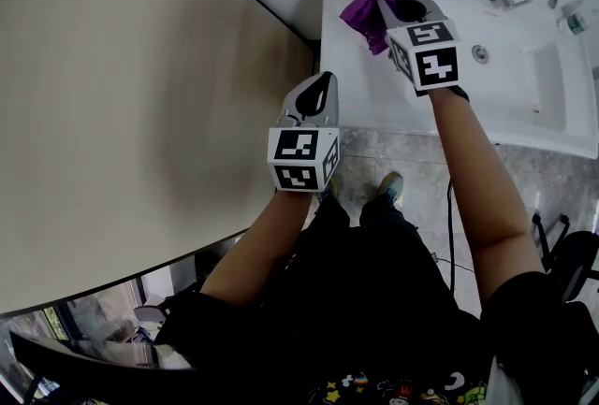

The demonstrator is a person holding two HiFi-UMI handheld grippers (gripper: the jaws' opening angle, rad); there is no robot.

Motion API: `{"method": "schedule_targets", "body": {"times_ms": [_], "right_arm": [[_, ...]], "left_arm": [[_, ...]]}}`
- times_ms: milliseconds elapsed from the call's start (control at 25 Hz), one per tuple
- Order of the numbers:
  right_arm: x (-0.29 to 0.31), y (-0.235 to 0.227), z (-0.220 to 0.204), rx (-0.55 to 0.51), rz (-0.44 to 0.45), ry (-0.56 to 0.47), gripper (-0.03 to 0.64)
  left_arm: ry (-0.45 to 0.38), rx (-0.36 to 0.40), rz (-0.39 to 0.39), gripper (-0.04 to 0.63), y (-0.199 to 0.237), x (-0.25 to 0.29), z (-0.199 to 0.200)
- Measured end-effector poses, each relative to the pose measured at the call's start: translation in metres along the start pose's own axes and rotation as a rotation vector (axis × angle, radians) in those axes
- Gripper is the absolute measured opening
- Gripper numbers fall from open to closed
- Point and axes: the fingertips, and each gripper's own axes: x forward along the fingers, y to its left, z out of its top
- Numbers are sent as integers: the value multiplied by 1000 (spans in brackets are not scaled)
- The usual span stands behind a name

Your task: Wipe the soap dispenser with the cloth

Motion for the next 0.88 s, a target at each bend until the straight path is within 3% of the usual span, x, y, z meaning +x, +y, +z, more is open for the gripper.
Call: {"method": "schedule_targets", "body": {"times_ms": [200,560,880], "right_arm": [[8,1,-23,27,16,55,83],[0,1,-51,106,6,46,83],[15,-1,-104,144,6,130,83]], "left_arm": [[7,-6,5,1,1,0,-1],[40,14,2,1,3,6,-11],[65,40,2,1,0,7,-14]]}}
